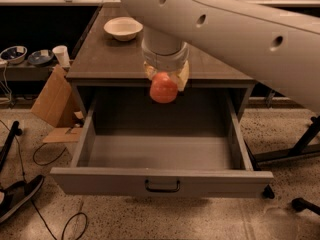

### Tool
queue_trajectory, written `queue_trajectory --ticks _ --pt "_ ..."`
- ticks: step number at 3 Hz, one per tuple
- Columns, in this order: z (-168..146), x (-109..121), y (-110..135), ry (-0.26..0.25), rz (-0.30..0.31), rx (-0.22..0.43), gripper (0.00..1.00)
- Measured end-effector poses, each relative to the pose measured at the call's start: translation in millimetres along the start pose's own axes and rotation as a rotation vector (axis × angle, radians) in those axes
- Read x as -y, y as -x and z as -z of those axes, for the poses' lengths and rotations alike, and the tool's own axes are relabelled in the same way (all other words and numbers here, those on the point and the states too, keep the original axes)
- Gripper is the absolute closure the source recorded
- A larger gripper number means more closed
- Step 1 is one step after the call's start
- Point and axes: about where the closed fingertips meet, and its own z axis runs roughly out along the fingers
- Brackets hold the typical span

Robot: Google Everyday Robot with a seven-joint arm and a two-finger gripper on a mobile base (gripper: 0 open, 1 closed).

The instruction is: Pick apple from top drawer and place on counter

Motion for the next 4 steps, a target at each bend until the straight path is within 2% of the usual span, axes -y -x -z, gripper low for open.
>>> queue_trajectory --ticks 2,4 --pt "-2.4 17.3 -53.9 -0.102 -0.115 -0.028 1.00" --pt "-24.6 39.1 -102.0 -0.174 -0.169 -0.063 1.00"
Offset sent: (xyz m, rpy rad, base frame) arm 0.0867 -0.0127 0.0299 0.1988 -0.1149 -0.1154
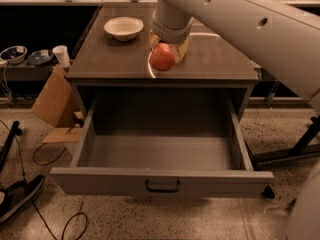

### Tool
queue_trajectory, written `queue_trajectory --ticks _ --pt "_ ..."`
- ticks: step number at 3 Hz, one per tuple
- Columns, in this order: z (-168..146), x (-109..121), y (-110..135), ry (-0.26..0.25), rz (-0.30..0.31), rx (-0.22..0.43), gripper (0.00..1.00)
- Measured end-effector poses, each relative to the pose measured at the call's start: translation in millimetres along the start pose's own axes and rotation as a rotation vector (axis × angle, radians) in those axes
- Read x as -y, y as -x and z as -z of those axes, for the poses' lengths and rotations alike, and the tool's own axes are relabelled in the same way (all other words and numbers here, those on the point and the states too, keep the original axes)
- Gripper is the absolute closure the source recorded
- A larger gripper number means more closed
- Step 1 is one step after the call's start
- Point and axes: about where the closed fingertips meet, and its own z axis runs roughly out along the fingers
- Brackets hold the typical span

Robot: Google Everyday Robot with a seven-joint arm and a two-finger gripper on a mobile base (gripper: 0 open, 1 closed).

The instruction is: Pick apple from top drawer and place on counter

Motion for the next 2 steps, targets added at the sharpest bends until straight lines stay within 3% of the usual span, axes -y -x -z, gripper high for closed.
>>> queue_trajectory --ticks 2 --pt "-27.6 17.7 -16.2 -0.010 -0.028 -0.029 1.00"
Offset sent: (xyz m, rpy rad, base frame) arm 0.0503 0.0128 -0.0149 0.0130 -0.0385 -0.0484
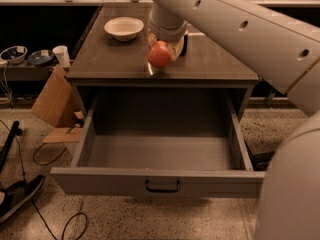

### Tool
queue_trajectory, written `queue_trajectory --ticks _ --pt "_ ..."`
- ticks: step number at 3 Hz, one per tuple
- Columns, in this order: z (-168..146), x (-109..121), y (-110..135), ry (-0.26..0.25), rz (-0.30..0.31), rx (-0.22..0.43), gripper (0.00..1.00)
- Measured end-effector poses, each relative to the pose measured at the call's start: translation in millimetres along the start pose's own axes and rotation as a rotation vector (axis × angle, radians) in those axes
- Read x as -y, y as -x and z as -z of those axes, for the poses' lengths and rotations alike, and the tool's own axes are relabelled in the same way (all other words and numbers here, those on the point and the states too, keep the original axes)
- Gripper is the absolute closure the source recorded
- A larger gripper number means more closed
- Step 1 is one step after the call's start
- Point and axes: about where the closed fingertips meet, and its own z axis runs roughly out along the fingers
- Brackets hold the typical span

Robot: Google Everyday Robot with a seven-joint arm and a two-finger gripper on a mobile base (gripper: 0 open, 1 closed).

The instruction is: Pick apple from top drawer and place on counter

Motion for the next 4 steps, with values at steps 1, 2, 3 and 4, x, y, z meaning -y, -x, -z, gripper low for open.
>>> queue_trajectory --ticks 1,2,3,4 --pt "-13.0 2.9 -1.7 0.010 0.003 0.004 1.00" --pt "-17.7 2.1 -2.9 0.018 0.004 0.007 0.80" --pt "-18.7 0.6 -4.1 0.022 0.003 0.007 0.48" --pt "-18.7 0.6 -4.2 0.022 0.002 0.007 0.25"
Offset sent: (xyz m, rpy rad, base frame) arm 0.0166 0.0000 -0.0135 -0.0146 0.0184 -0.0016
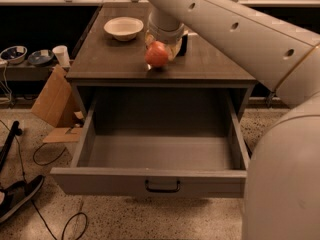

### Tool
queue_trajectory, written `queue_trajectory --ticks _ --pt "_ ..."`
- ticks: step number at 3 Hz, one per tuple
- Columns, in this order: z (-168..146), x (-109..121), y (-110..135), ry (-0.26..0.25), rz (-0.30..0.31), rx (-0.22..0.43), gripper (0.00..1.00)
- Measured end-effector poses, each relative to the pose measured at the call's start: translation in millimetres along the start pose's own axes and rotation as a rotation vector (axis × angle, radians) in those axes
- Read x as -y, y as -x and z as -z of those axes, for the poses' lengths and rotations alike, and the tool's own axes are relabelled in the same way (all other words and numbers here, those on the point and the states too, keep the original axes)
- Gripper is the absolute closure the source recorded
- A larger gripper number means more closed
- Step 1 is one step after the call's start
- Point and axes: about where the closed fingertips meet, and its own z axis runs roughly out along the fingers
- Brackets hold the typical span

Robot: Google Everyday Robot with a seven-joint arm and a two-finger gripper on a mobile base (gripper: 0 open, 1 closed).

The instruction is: Pick apple from top drawer and place on counter

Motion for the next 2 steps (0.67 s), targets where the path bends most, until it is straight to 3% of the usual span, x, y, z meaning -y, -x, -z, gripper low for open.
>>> queue_trajectory --ticks 1,2 --pt "-0.1 -0.9 -1.0 0.003 -0.003 -0.001 0.02" --pt "-0.4 -2.8 -2.7 0.010 -0.015 -0.002 0.00"
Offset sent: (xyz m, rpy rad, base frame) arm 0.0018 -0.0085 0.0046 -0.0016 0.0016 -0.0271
